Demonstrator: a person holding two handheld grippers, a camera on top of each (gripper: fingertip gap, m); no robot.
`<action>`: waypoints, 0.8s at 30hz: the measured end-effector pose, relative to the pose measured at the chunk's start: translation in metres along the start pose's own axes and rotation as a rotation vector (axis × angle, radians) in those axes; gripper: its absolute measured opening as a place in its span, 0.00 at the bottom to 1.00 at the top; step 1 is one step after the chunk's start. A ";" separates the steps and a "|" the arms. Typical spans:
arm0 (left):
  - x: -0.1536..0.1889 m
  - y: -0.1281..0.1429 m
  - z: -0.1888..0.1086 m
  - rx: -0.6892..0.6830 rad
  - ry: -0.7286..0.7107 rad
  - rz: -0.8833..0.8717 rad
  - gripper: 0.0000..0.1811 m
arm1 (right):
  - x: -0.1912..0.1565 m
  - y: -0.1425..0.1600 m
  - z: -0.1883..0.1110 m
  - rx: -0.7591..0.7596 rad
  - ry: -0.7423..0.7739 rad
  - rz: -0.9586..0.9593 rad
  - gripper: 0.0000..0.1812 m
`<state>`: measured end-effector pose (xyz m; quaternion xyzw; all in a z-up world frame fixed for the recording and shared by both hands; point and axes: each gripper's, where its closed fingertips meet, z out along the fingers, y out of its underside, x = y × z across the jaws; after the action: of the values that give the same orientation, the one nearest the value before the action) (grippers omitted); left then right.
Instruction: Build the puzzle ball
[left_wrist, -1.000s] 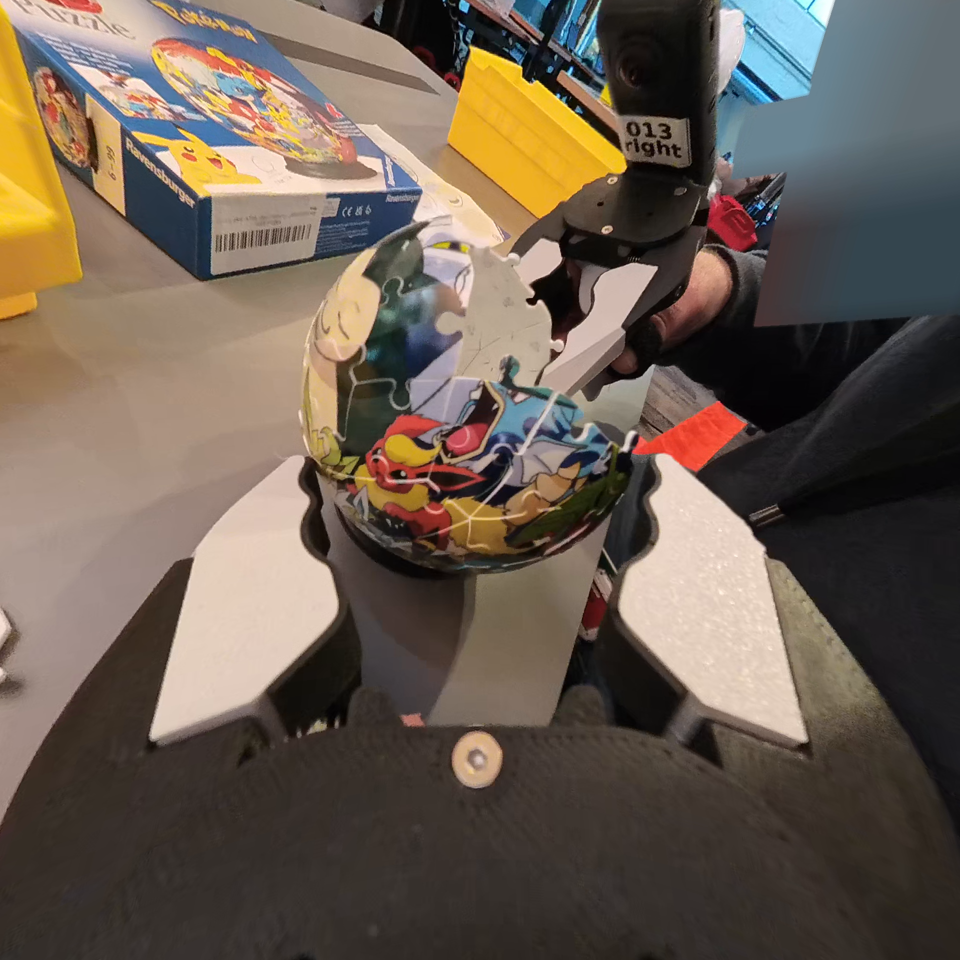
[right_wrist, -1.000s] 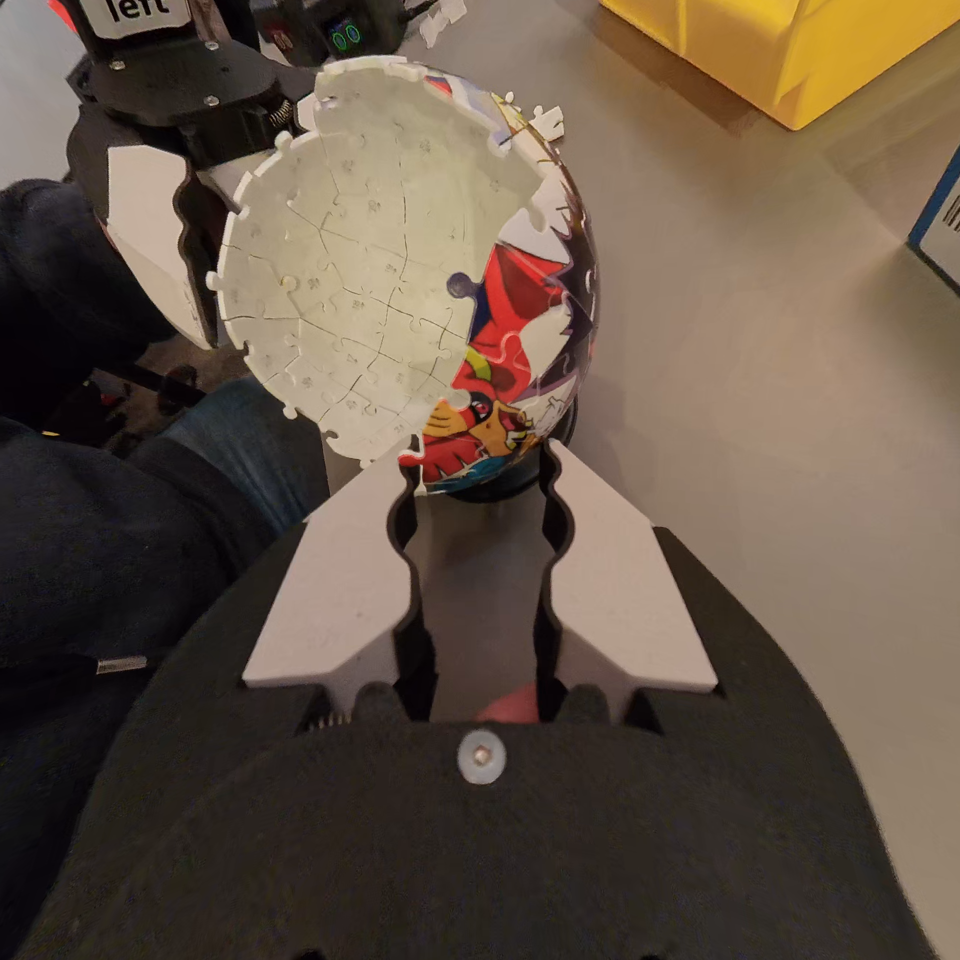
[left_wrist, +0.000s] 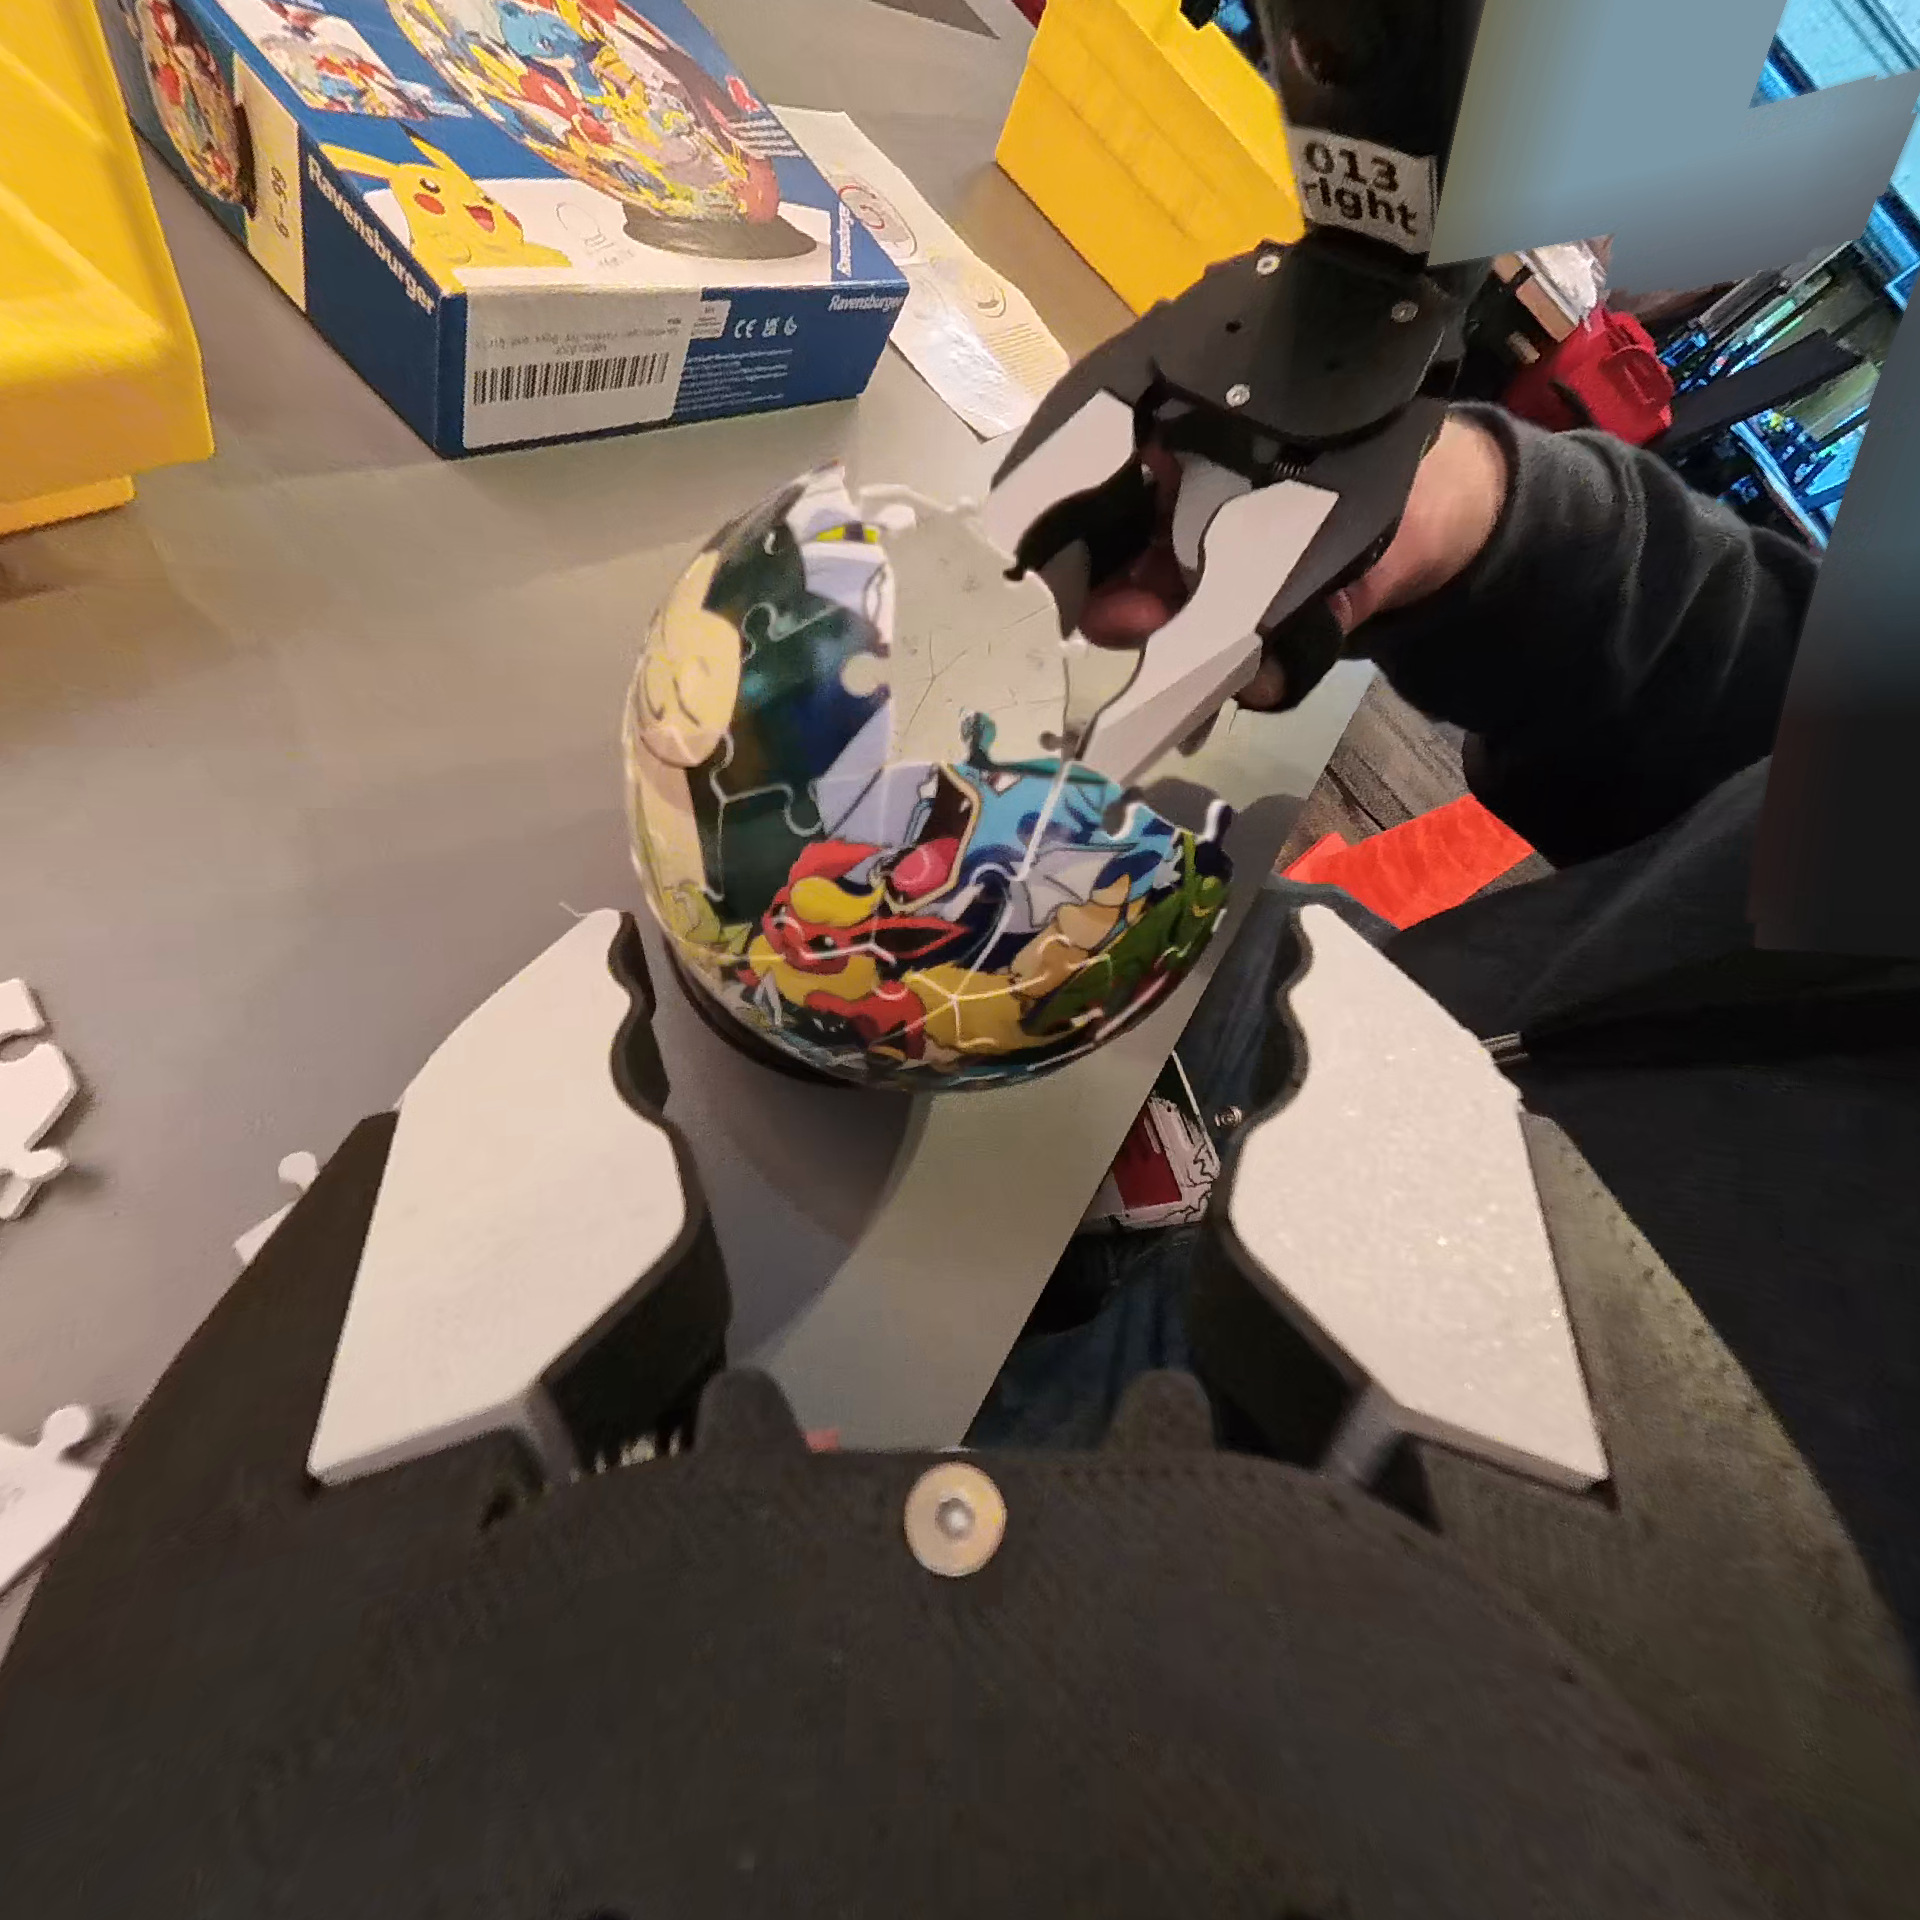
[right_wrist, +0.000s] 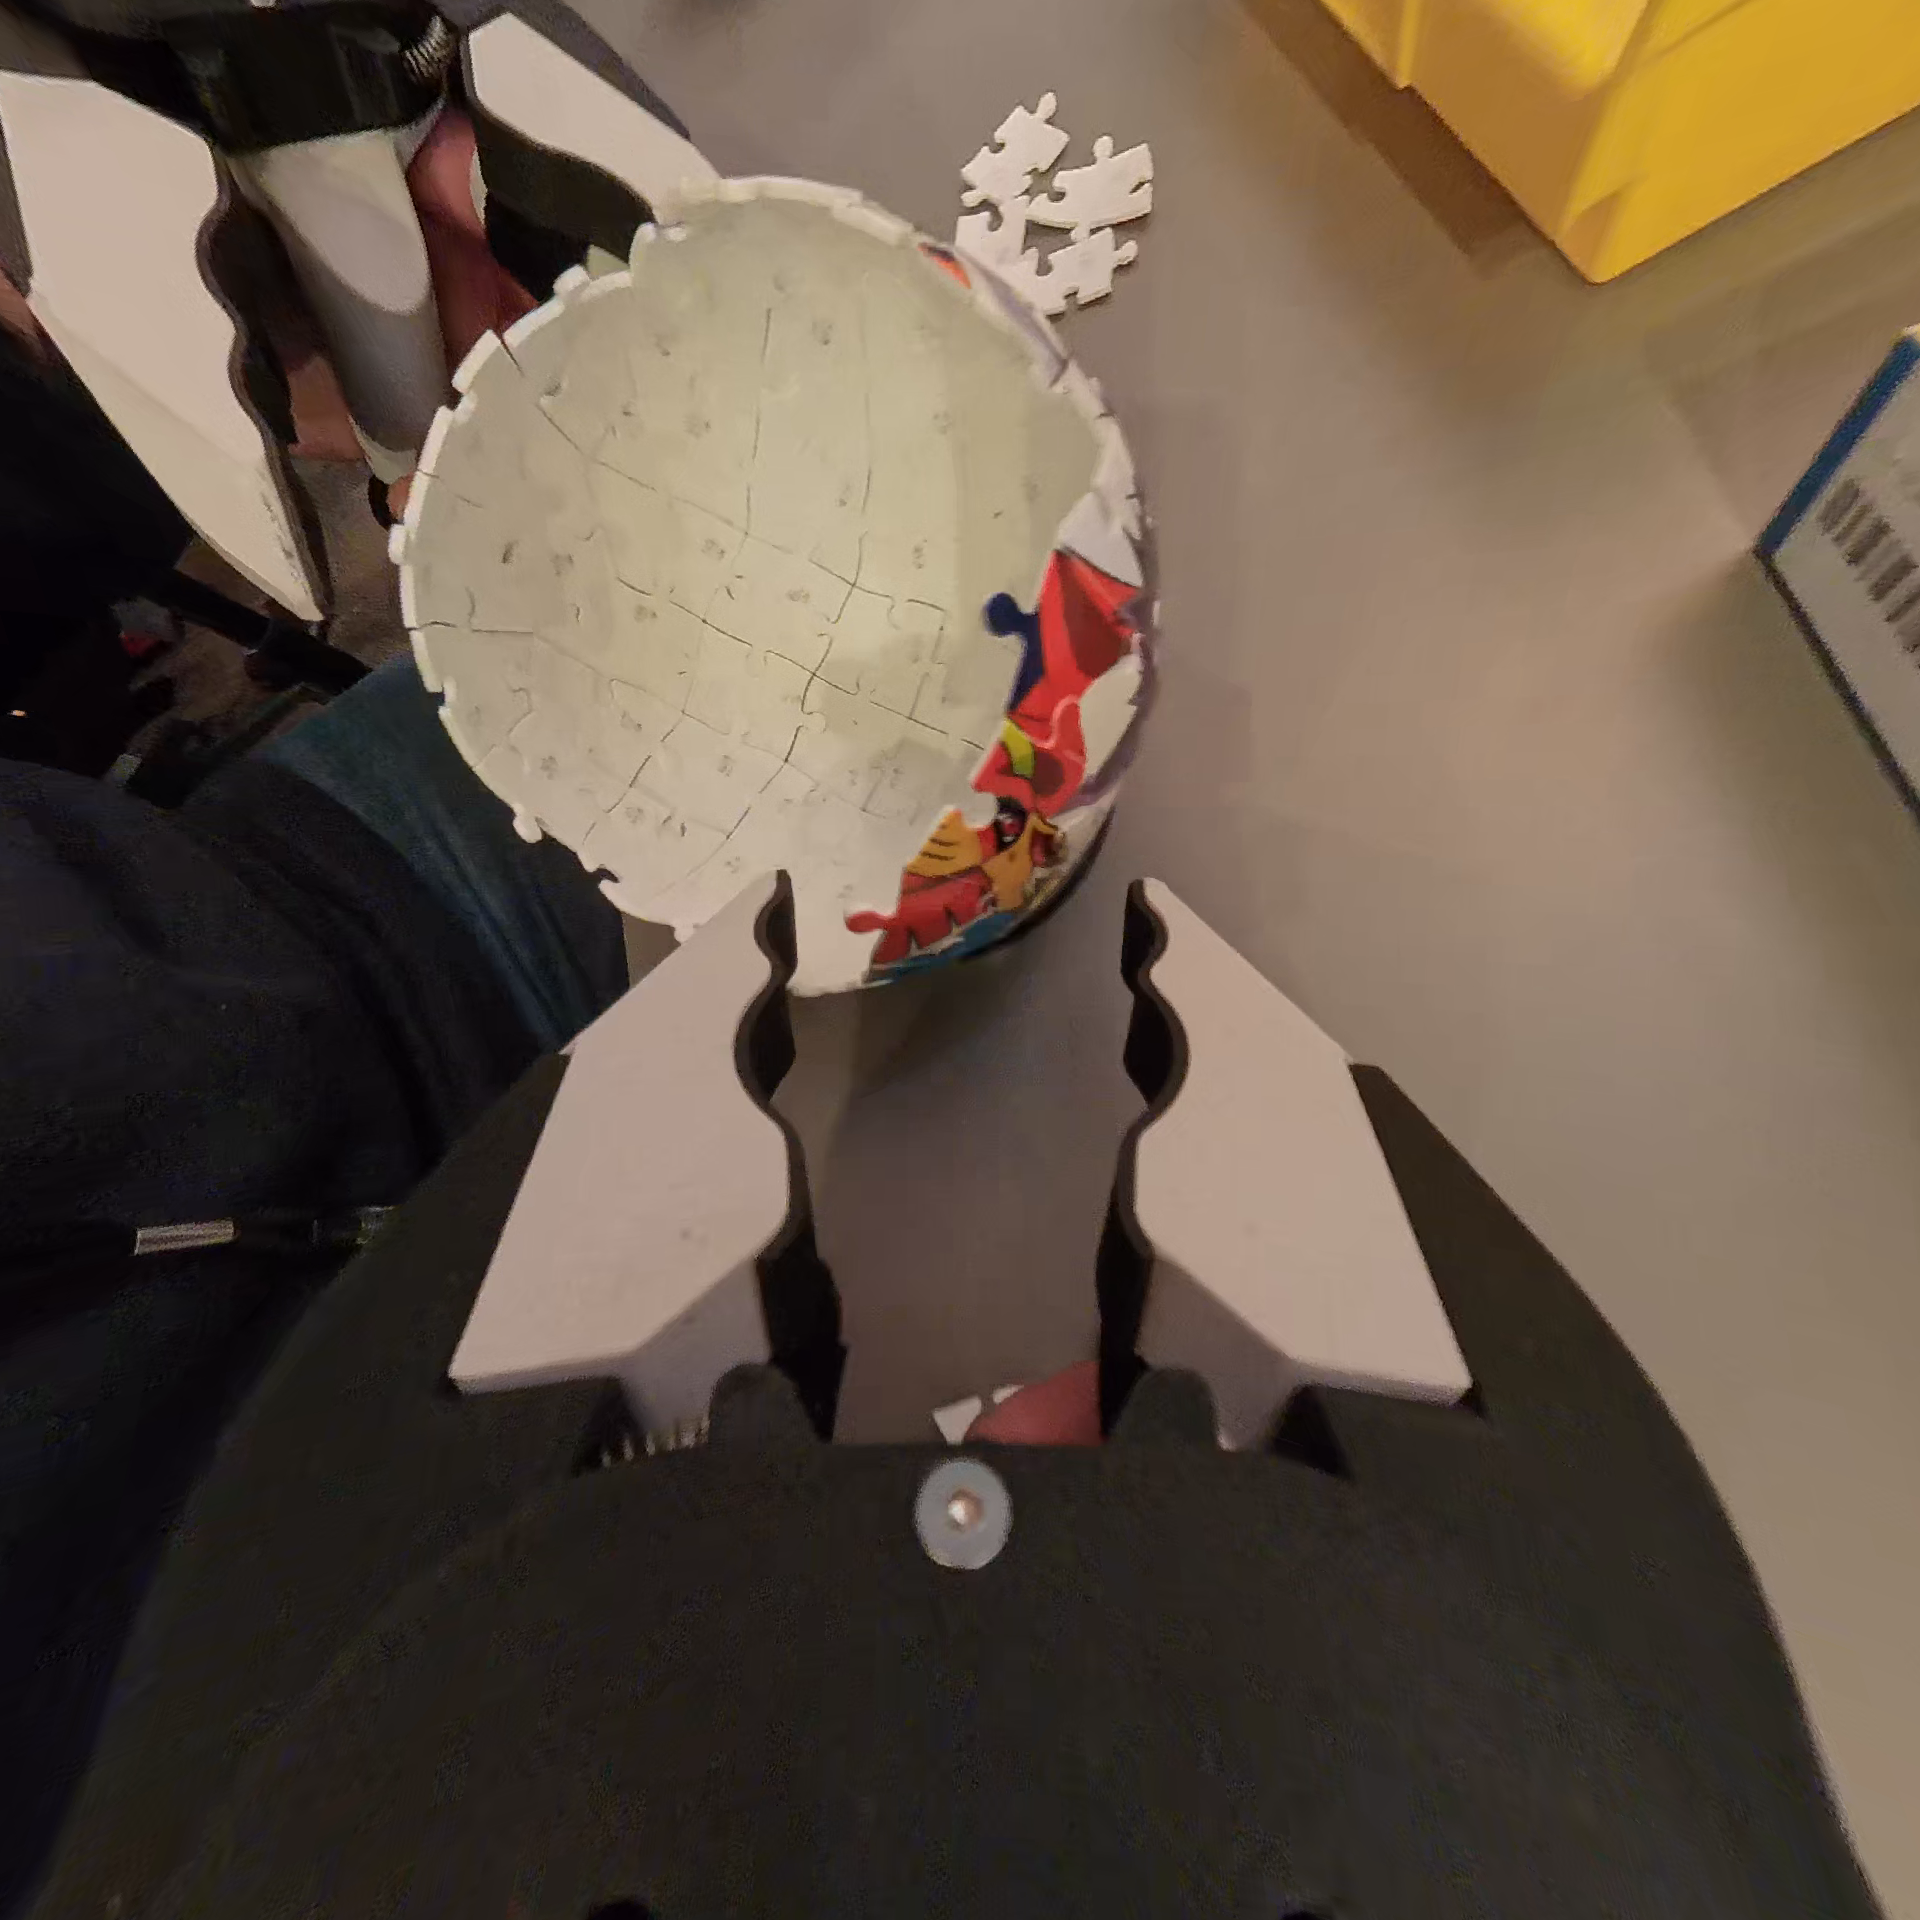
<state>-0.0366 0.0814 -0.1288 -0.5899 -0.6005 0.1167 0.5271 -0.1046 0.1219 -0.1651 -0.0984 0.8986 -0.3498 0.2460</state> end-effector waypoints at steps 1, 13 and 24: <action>0.000 0.001 0.001 0.004 0.003 -0.004 0.61 | 0.002 -0.001 -0.004 -0.003 0.009 -0.005 0.34; -0.014 0.034 0.017 -0.035 -0.081 0.124 0.64 | 0.002 -0.037 -0.014 -0.083 0.096 -0.149 0.29; -0.004 0.021 0.027 0.021 -0.077 0.125 0.60 | 0.007 -0.024 -0.005 -0.113 0.040 -0.093 0.30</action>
<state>-0.0458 0.0968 -0.1578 -0.6158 -0.5810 0.1786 0.5014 -0.1127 0.1047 -0.1479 -0.1466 0.9162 -0.3112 0.2055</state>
